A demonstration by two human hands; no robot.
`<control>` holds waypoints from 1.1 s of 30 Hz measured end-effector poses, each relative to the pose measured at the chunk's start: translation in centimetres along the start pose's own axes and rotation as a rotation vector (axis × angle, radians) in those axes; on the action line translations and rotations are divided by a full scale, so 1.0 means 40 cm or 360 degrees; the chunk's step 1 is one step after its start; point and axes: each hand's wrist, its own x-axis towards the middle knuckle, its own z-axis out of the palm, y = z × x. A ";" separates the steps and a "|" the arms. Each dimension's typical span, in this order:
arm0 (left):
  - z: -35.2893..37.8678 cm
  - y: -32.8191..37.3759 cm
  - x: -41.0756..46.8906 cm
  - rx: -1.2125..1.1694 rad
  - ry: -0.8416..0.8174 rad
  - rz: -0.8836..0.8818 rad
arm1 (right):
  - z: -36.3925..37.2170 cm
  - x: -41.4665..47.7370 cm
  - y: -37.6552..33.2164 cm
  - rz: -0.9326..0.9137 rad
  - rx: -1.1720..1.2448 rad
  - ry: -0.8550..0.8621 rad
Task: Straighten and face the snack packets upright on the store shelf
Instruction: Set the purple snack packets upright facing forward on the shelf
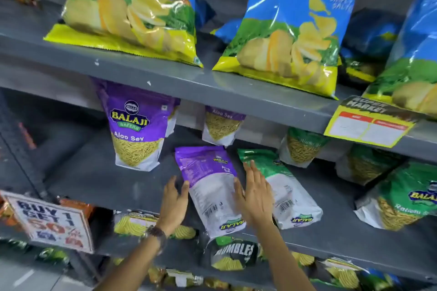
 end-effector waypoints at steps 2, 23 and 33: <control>0.029 0.004 0.022 -0.0335 -0.0127 -0.0276 | 0.030 0.042 0.024 0.0300 0.0302 -0.0367; 0.016 0.119 0.155 -0.0349 -0.0204 0.0422 | 0.035 0.232 0.053 0.0381 0.1790 -0.0245; 0.044 0.100 0.220 -0.0188 -0.0188 0.0561 | 0.058 0.269 0.067 0.0301 0.2090 -0.0084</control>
